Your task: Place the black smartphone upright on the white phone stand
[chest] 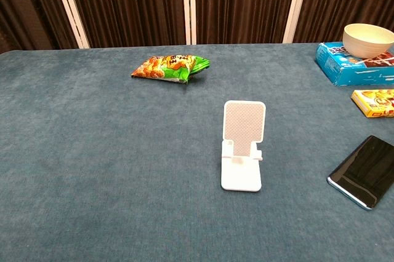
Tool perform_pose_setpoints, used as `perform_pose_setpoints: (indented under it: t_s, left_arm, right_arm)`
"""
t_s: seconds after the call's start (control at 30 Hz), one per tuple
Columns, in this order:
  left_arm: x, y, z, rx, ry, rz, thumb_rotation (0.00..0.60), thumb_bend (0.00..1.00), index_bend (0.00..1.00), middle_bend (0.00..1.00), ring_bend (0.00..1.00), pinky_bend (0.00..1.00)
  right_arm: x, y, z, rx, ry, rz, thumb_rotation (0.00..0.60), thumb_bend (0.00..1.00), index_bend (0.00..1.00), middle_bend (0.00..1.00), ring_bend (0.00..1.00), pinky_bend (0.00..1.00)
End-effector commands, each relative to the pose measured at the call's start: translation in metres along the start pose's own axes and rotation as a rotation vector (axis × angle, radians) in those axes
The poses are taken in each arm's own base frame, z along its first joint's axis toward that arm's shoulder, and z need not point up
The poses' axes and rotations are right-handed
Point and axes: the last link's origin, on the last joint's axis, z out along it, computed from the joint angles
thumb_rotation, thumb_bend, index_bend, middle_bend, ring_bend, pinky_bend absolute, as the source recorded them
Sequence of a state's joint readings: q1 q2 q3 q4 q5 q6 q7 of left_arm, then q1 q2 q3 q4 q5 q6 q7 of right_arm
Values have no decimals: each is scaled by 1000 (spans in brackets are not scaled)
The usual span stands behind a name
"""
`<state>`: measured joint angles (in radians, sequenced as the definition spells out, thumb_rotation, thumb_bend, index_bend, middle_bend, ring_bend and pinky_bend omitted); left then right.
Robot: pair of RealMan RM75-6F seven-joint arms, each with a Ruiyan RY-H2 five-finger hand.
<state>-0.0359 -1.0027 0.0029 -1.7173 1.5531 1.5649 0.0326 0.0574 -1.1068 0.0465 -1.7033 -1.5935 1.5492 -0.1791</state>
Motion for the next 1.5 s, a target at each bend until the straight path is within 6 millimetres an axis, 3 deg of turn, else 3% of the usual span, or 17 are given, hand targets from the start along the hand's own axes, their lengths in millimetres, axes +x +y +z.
perform_pose_setpoints:
  t_s: [0.03, 0.23, 0.4, 0.57, 0.77, 0.93, 1.13, 1.5]
  left_arm:
    - [0, 0, 0, -2, -4, -2, 600, 0, 0, 0, 0, 0]
    - [-1, 0, 1, -2, -10, -6, 600, 0, 0, 0, 0, 0]
    - [-1, -1, 4, -6, -6, -6, 600, 0, 0, 0, 0, 0]
    - [-4, -1, 6, -7, -19, -5, 600, 0, 0, 0, 0, 0]
    - [-9, -2, 12, 6, -37, 1, 600, 0, 0, 0, 0, 0]
    - [-14, -1, 15, 14, -58, 8, 600, 0, 0, 0, 0, 0]
    - [-18, -3, 20, 30, -69, 22, 600, 0, 0, 0, 0, 0]
    - [-21, -4, 23, 49, -81, 29, 600, 0, 0, 0, 0, 0]
  right_arm:
    - [1, 0, 0, 0, 0, 6, 600, 0, 0, 0, 0, 0]
    - [-3, -3, 0, 20, -29, 22, 600, 0, 0, 0, 0, 0]
    - [-19, -3, 6, 94, -155, 75, 600, 0, 0, 0, 0, 0]
    - [-41, -3, 34, 229, -260, 15, 600, 0, 0, 6, 0, 15]
    - [-61, -13, 69, 427, -301, -27, 600, 1, 90, 114, 43, 152]
    - [-81, -23, 86, 572, -306, -111, 600, 93, 159, 205, 138, 226]
    - [-99, -35, 97, 706, -324, -203, 600, 159, 184, 235, 164, 242]
    - [-120, -52, 100, 843, -337, -333, 600, 175, 193, 235, 164, 247]
